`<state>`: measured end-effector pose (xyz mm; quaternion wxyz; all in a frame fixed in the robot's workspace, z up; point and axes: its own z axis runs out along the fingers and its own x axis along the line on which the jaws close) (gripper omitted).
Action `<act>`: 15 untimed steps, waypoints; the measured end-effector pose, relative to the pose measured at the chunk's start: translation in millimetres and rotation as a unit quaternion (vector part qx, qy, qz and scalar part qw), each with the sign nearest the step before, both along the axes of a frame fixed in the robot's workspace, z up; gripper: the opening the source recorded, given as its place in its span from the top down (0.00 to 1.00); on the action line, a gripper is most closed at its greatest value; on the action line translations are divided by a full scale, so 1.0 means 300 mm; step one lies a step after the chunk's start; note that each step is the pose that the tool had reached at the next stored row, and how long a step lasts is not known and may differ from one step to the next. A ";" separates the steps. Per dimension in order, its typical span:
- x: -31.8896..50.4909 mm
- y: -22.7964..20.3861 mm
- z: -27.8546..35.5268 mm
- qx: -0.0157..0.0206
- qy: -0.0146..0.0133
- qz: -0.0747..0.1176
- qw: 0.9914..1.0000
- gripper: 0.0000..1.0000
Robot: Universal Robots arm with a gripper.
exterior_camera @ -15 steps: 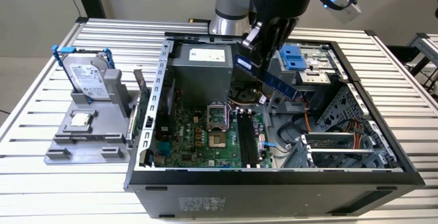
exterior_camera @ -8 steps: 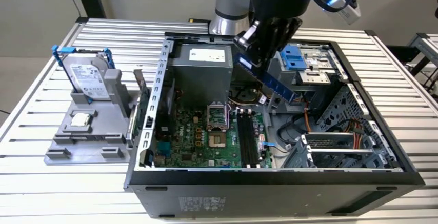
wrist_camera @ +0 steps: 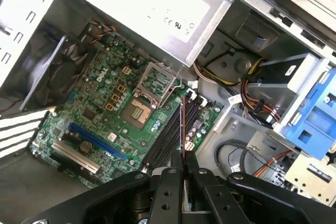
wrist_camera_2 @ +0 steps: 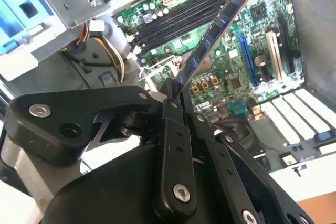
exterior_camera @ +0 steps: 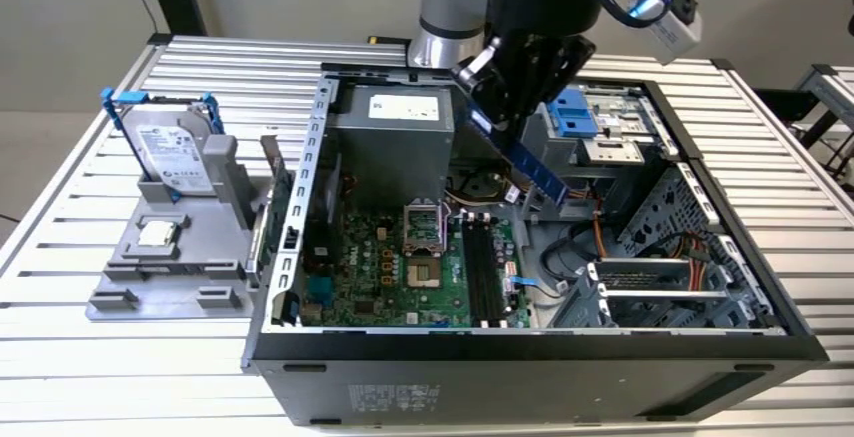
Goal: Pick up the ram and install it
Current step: 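Insert the ram into the slot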
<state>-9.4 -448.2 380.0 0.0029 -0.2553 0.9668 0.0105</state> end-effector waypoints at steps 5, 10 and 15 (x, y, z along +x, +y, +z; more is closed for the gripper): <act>0.000 0.000 -0.001 0.000 0.000 -0.040 0.999 1.00; 0.000 0.000 -0.002 0.000 0.000 -0.084 0.996 1.00; 0.000 0.000 -0.004 0.000 0.000 -0.127 0.992 1.00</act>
